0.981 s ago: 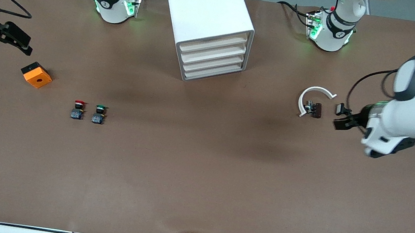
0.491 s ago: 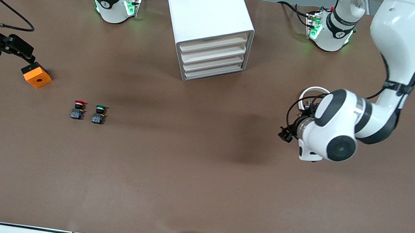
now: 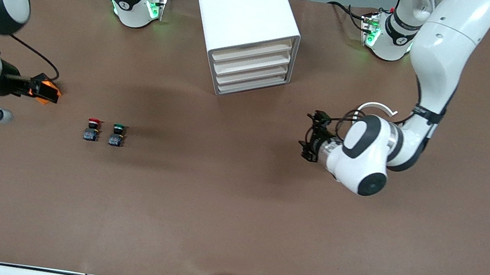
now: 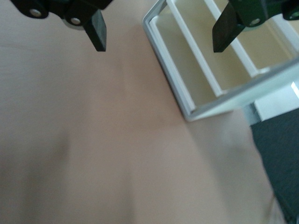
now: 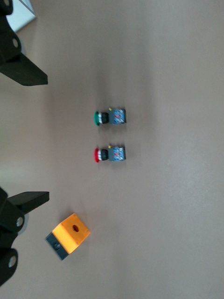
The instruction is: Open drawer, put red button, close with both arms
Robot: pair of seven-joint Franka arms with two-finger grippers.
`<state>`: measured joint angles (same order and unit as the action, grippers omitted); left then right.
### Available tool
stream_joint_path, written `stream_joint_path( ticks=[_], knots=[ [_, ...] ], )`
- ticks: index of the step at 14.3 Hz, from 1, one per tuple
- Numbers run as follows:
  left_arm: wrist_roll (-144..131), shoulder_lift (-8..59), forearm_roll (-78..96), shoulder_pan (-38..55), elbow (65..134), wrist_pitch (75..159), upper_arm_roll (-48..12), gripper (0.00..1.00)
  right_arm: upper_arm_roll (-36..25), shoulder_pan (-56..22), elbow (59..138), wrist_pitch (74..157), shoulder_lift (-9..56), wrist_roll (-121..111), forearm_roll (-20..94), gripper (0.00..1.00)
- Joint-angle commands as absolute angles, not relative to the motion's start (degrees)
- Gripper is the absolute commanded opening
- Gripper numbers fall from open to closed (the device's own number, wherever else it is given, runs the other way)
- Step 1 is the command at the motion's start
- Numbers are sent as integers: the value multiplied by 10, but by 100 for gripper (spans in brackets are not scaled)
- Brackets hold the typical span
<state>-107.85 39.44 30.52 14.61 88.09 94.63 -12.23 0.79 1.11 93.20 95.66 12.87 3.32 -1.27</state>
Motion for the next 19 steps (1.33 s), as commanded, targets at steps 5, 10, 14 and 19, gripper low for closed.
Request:
stream_joint_path(
  ticks=[5, 10, 14, 19],
  knots=[
    [-1199, 463, 431, 191, 867, 928, -120, 100, 15, 47, 1143, 1189, 122, 0, -22, 100],
    [-1264, 473, 475, 233, 864, 928, -119, 100, 15, 46, 1259, 1402, 154, 0, -22, 100],
    [-1268, 474, 508, 252, 863, 911, -120, 89, 14, 49, 1256, 1479, 227, -30, -23, 100],
    [-1283, 471, 510, 287, 864, 872, -120, 69, 14, 54, 1229, 1513, 279, -35, -24, 100]
  ],
)
